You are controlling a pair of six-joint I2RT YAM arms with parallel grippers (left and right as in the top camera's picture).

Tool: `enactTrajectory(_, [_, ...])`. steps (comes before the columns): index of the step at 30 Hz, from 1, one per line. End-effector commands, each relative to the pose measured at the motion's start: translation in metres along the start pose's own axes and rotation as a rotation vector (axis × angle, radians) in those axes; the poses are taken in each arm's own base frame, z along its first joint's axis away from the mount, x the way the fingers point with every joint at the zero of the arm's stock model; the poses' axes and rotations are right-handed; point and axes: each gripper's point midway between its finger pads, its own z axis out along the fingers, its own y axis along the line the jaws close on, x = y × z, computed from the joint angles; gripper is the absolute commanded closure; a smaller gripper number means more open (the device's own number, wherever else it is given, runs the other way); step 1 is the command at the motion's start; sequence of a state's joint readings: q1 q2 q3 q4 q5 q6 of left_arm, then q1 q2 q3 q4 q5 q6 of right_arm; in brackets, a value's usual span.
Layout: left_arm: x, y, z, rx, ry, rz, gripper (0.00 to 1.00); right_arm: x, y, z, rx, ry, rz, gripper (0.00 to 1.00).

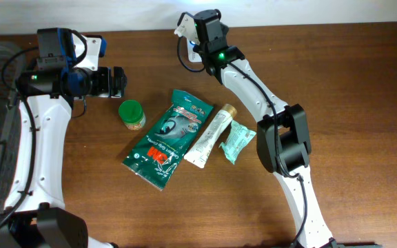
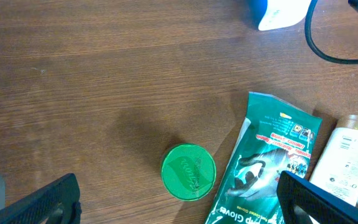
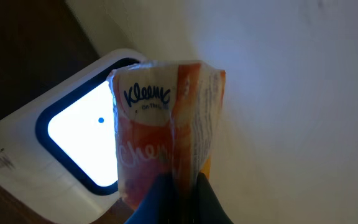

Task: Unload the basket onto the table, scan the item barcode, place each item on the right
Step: 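Lift the Kleenex pack and hold its barcode under the white scanner, then carry the Kleenex pack to the table's right side and release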

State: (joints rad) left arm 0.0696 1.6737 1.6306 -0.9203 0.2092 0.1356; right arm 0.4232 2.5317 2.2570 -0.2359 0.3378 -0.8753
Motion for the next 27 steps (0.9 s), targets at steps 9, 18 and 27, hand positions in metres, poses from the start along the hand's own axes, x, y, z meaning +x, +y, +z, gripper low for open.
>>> enactTrajectory(9, [-0.003, 0.001, -0.004, -0.002, -0.014, 0.014, 0.01, -0.027, -0.088, -0.191, -0.321, -0.027, 0.728, 0.96])
enactTrajectory(18, [-0.003, 0.001, -0.004, -0.002, -0.014, 0.014, 0.01, 0.271, -0.023, -0.244, -0.503, 0.904, 1.193, 0.96])
enactTrajectory(27, [-0.003, 0.001, -0.004, -0.002, -0.014, 0.014, 0.01, 0.395, 0.046, -0.218, -0.383, 1.014, 1.373, 0.73])
